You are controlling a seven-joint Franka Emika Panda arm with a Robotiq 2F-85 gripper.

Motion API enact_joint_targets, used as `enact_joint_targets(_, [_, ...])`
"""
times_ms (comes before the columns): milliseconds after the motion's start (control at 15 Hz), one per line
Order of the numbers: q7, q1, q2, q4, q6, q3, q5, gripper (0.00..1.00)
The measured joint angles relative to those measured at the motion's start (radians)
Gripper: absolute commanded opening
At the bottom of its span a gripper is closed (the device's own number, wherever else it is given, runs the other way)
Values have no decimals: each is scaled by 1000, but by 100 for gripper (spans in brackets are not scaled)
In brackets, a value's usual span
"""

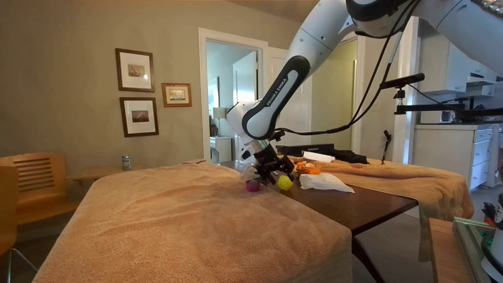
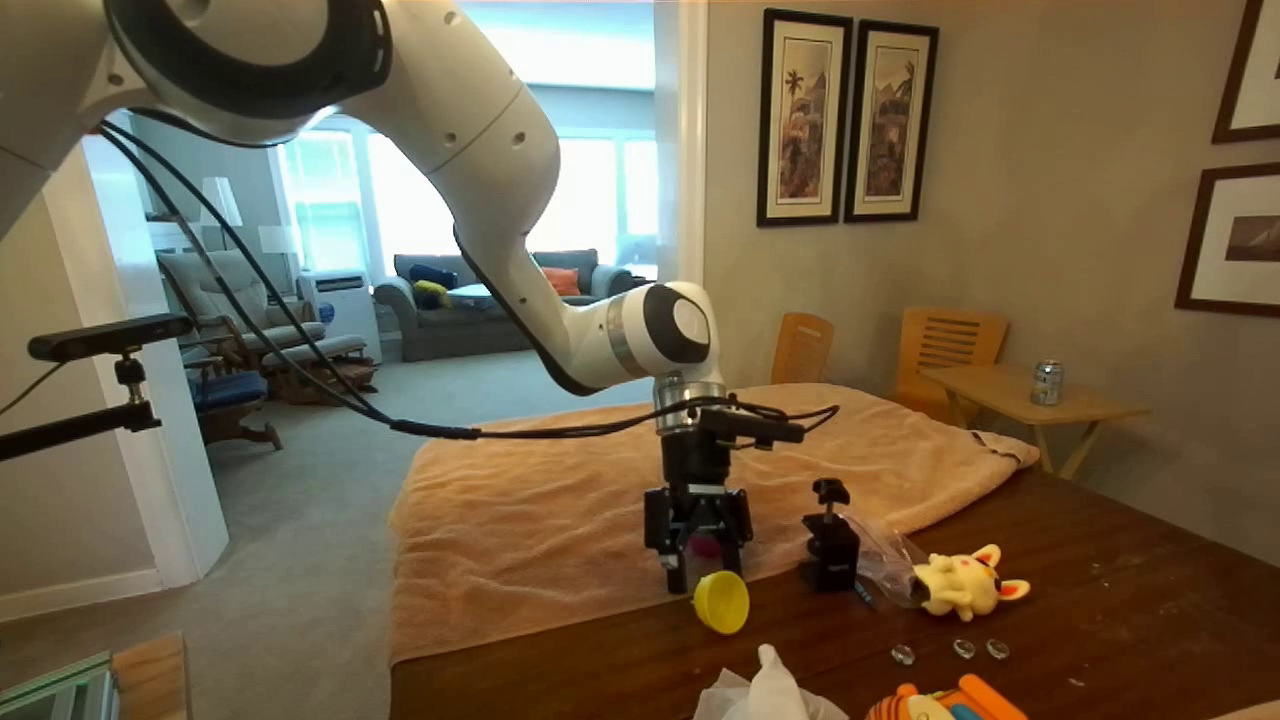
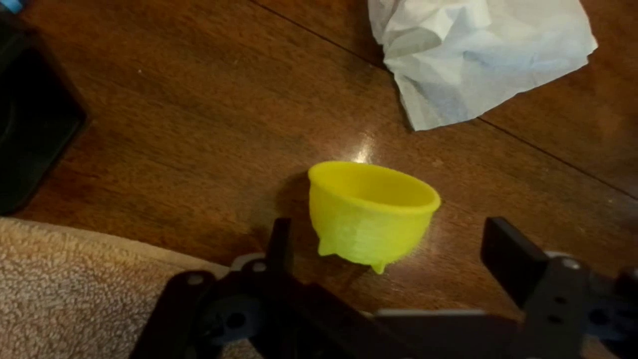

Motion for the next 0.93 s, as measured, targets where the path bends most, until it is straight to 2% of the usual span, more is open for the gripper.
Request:
enact_joint_targets(200, [0, 0, 0, -2, 0, -2, -1, 42])
enact_joint_targets(333, [0, 0, 0, -3, 0, -3, -3, 33])
enact_joint_targets(667, [0, -6, -5, -6, 20, -4, -3, 33])
enact_joint_targets(933, [-18, -75, -54, -62, 180, 18, 60, 33])
